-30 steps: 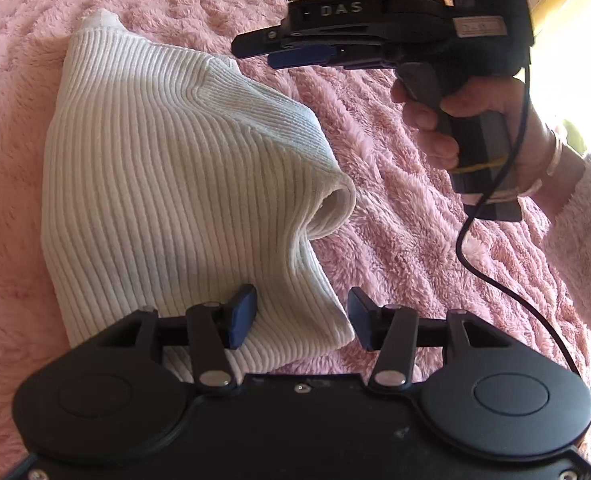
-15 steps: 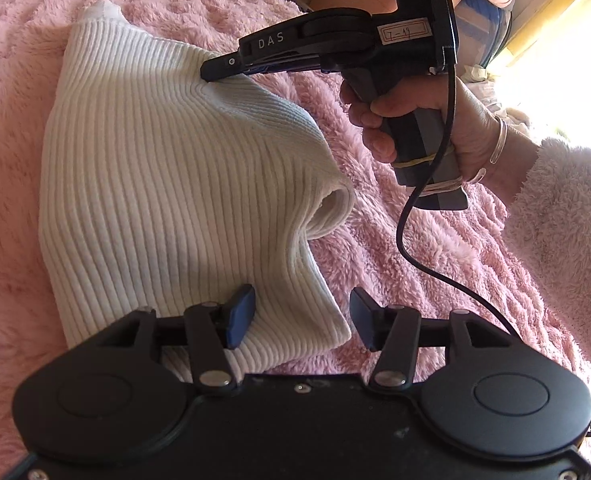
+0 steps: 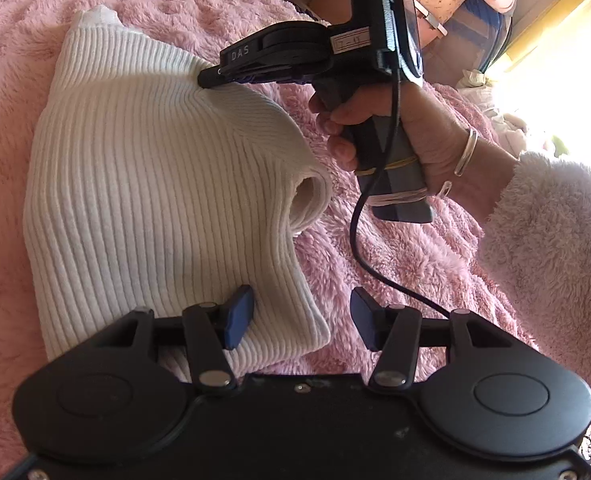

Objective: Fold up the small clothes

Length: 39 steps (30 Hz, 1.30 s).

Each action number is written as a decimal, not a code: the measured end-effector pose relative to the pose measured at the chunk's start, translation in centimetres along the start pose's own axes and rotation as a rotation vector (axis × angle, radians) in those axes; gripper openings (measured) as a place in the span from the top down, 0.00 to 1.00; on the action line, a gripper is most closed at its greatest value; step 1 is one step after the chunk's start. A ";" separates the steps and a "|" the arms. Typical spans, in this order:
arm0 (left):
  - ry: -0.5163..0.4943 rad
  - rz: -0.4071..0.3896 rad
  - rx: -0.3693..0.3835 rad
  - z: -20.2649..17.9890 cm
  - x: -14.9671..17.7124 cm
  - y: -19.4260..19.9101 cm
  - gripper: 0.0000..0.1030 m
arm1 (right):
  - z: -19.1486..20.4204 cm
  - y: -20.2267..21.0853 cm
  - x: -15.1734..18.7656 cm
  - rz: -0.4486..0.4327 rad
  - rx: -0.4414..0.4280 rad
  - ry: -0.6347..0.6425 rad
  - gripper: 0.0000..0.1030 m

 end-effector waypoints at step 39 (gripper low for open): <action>0.164 -0.185 -0.159 3.8 -3.2 7.5 0.45 | 4.5 14.0 13.2 -0.209 0.158 -0.173 0.94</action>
Point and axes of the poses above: each gripper's, at about its wrist camera, not at the fingertips, and y roughly against the way its jaws point, z to its left, x to its underside, the point moved 2 cm from there along -y, roughly the way its jaws point, and after that the axes turned 6 degrees about -y, right-handed, at the moved point
